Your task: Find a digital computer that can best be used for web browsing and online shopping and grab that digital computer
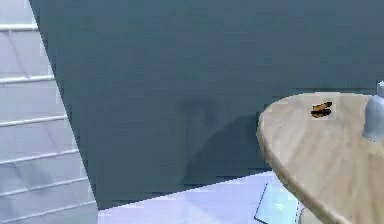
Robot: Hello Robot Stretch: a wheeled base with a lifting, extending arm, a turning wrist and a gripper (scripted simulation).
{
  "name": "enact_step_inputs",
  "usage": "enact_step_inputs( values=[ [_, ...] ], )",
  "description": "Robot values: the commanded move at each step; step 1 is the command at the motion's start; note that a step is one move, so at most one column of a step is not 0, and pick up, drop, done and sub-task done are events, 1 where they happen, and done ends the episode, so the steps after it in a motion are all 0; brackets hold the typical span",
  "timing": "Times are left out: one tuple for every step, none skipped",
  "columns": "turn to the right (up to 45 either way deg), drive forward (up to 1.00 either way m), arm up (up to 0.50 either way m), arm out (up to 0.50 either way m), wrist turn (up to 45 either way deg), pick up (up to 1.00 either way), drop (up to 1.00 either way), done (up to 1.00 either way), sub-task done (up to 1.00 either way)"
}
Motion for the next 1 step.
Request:
enact_step_inputs(
  values=[
    [-45.0,0.00,0.00,0.00,0.0,0.00,0.00,0.00,0.00]
  ],
)
